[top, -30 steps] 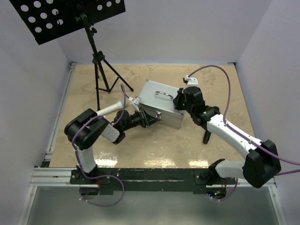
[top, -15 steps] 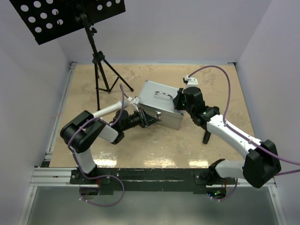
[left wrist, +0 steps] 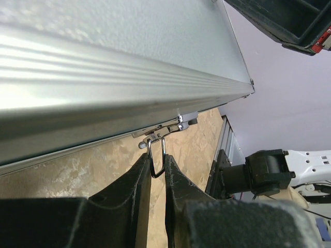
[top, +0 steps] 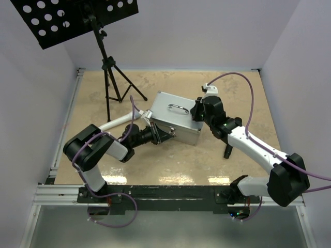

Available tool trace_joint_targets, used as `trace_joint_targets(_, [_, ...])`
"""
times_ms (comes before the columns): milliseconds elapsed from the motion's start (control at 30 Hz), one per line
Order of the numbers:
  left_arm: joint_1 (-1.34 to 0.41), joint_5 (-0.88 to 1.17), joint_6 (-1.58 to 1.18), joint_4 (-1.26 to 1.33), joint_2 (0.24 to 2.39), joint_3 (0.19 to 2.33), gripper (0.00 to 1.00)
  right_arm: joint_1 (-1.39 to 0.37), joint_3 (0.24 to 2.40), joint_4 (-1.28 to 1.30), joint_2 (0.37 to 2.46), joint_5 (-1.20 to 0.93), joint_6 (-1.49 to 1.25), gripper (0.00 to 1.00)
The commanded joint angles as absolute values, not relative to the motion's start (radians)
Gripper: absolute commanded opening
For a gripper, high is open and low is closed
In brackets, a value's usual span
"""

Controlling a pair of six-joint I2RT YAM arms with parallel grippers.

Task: Organize the medicine kit
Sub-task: Close the medicine box at the center of the board.

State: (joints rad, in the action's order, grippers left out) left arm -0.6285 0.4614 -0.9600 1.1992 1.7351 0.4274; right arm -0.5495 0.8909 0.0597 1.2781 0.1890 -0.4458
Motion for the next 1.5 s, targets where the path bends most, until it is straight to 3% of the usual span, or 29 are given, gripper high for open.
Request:
trace_joint_targets(0, [-0.624,0.485,-0.976,1.899,1.71,0.407,0.0,-0.551,0.867,0.045,1.284,0.189,-0.44,0.0])
trace_joint_targets(633, [-0.627,0.485,-0.977,1.899,1.611,0.293,0.0,-0.551,0.841,0.023,1.339,0.159,-0.443,0.0])
trace_joint_targets(900, [-0.627,0.483,-0.974,1.899,1.595,0.276,0.0,-0.551,0.859,0.006,1.187,0.178,-0.42,0.0])
trace_joint_targets(1033, [-0.627,0.488,-0.977,1.899,1.601,0.279,0.0,-0.551,0.873,-0.021,1.135,0.134,-0.376,0.25])
trace_joint_targets(1100, [-0.627,0.489,-0.977,1.899,1.601,0.278,0.0,-0.551,0.865,-0.037,1.124,0.088,-0.362,0.44])
trace_joint_targets(1233, [-0.627,0.491,-0.977,1.899,1.6,0.278,0.0,-0.554,0.835,-0.104,1.104,-0.023,-0.333,0.72])
trace_joint_targets(1333, [-0.627,0.492,-0.979,1.899,1.6,0.278,0.0,-0.577,0.834,-0.12,1.114,-0.07,-0.301,0.8])
trace_joint_targets(1467, [-0.627,0.491,-0.988,1.899,1.611,0.282,0.0,-0.64,0.877,-0.074,1.189,-0.008,-0.253,0.77])
